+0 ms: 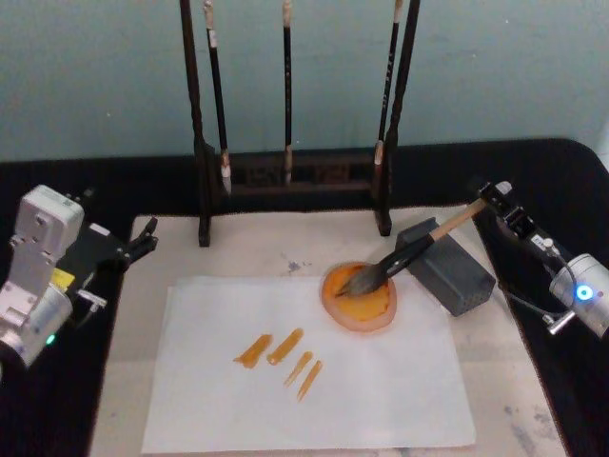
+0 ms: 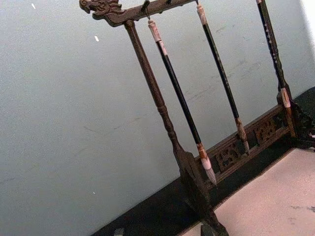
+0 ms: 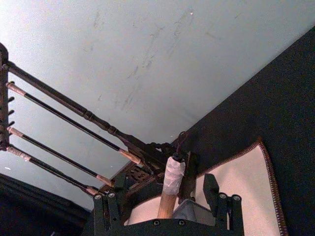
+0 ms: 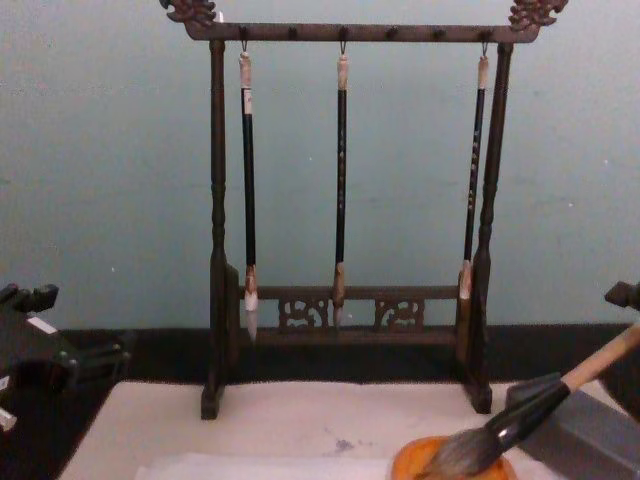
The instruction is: Pick up the brush from the inkstone, write on the paper, then place the brush back to its original position.
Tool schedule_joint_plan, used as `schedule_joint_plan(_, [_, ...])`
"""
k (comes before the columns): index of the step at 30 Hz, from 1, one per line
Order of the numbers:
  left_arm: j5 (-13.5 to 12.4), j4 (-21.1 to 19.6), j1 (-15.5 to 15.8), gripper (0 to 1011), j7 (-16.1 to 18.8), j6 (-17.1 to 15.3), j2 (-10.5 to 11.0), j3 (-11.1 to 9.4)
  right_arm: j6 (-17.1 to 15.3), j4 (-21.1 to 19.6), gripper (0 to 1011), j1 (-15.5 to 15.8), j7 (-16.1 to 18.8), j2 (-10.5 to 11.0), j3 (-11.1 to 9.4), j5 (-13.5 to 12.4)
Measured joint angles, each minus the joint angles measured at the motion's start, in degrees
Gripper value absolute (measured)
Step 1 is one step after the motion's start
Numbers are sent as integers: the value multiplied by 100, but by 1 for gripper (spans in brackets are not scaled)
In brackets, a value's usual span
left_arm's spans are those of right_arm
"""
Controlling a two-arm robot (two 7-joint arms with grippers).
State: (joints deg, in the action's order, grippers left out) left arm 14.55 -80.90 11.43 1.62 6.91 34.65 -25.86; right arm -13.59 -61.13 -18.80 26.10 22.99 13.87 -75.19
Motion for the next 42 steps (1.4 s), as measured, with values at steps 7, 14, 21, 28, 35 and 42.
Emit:
schedule_joint_plan(7, [0,0,0,1010,0,0,0,0,58,38,1000,-48,16,29,73,2])
schedule_joint_plan(14, [0,0,0,1009,0,0,0,0,51,30,1000,-39,14,26,55,1])
schedule_joint_plan(21, [0,0,0,1010,0,0,0,0,43,22,941,-31,12,23,47,0])
schedule_joint_plan(28, [0,0,0,1010,0,0,0,0,37,16,744,-27,10,22,41,0])
schedule_joint_plan(35, [0,0,0,1009,0,0,0,0,33,12,531,-23,7,22,35,0])
schedule_joint_plan(42, [0,0,0,1010,0,0,0,0,30,9,295,-20,4,22,35,0])
